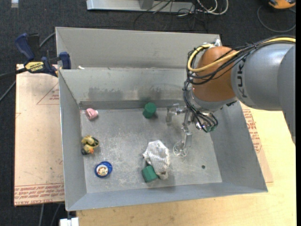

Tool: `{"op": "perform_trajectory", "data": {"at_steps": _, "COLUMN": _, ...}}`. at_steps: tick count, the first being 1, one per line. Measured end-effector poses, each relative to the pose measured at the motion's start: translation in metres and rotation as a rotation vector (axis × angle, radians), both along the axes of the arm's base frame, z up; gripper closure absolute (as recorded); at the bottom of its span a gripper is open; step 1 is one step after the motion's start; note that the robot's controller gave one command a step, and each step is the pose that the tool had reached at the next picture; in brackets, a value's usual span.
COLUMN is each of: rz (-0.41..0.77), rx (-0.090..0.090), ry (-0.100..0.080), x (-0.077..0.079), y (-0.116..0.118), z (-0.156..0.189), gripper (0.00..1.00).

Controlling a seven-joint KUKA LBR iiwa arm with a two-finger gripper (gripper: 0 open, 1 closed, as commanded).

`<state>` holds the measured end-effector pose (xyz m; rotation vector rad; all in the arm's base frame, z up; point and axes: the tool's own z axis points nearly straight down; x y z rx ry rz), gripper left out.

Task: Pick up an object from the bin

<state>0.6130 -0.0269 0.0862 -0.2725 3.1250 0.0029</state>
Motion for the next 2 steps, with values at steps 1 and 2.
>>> {"op": "perform_trajectory", "data": {"at_steps": 1, "rz": 0.078, "rx": 0.002, "ry": 0.011, "x": -0.067, "y": 0.012, "z": -0.017, "gripper": 0.00}}
{"op": "perform_trajectory", "data": {"at_steps": 2, "rz": 0.029, "rx": 0.001, "ry": -0.004, "x": -0.055, "y": 0.018, "z": -0.014, "gripper": 1.00}}
